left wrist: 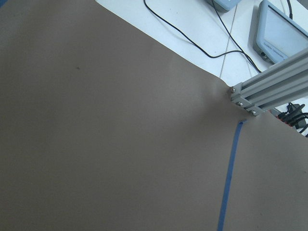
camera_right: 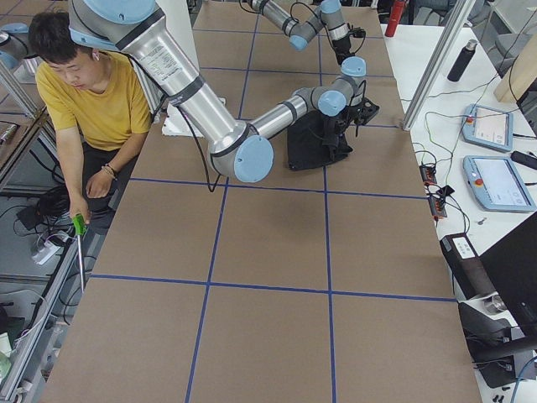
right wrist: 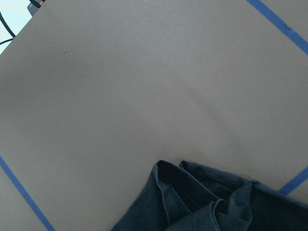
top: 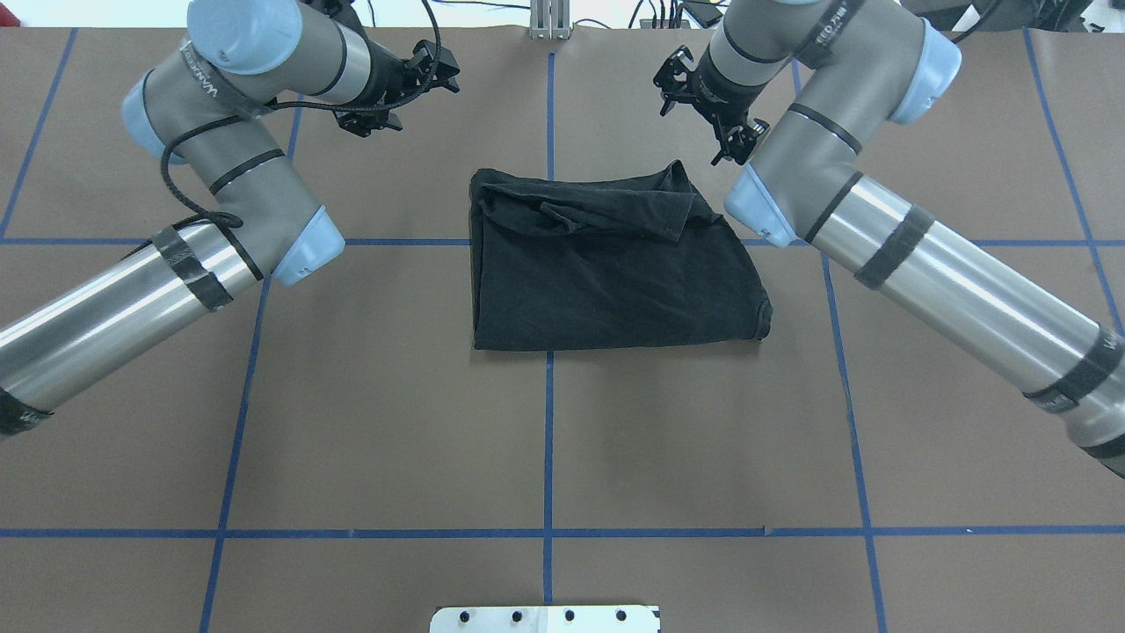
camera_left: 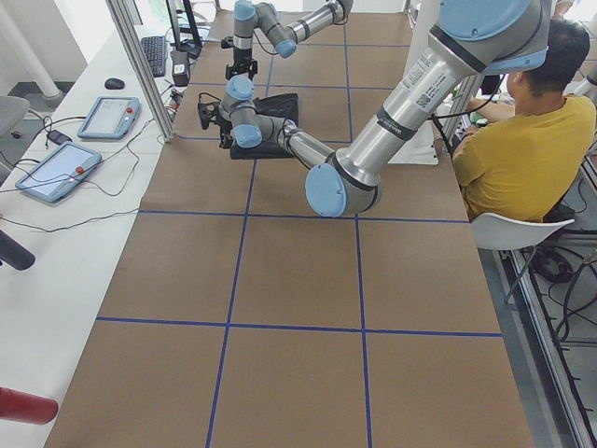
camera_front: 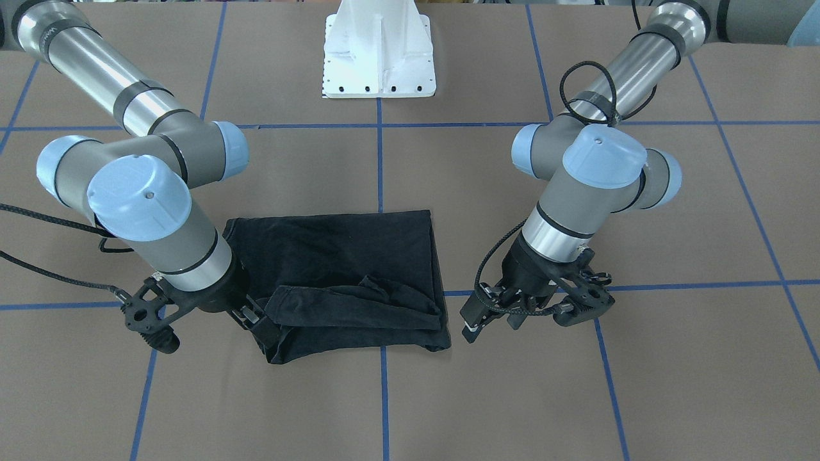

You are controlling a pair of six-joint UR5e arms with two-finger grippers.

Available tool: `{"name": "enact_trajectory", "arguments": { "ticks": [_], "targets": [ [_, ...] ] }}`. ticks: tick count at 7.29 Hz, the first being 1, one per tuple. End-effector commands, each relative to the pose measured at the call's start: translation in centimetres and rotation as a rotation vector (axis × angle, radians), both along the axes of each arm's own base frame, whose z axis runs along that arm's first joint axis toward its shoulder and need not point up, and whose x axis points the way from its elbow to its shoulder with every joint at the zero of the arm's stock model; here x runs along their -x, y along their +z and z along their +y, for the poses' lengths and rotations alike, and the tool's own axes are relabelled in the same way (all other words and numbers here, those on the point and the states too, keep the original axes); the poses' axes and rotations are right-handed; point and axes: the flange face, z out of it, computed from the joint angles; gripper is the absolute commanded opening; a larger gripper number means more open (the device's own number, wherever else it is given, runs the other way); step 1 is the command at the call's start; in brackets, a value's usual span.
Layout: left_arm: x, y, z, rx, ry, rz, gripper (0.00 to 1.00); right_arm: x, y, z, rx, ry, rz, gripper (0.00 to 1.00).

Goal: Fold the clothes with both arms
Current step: 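Lower the right gripper onto the folded shirt's top while the left withdraws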

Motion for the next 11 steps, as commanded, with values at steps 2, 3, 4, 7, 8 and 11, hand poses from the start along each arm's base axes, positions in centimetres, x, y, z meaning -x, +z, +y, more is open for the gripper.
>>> {"name": "enact_trajectory", "arguments": {
  "ticks": [2, 3, 4, 7, 8, 11],
  "targets": [
    [4.9, 3.4, 3.9, -0.151, 0.058, -0.078, 1.00, 5.8, -0.9, 8.3, -0.107, -0.068, 0.031, 0.94],
    [6.6, 4.7, 5.0, -0.182, 0.064, -0.099, 1.00, 8.4, -1.4, 10.8, -0.109, -0.097, 0.067, 0.01],
    [8.3, 5.9, 6.0, -0.185, 0.070, -0.105, 1.00, 11.2, -1.6, 12.9, -0.155, -0.139, 0.089, 0.00],
    [9.1, 6.8, 6.7, -0.177, 0.068, -0.109, 1.00, 15.1, -2.0, 10.5, -0.277, -0.242, 0.178, 0.00],
    [9.2, 6.9, 6.6, -0.177, 0.067, -0.109, 1.00, 15.7, -2.2, 9.9, -0.275, -0.245, 0.184, 0.00],
    [9.5, 7.7, 7.2, -0.170, 0.066, -0.114, 1.00, 17.7, -3.9, 2.4, -0.254, -0.233, 0.254, 0.00]
  ]
}}
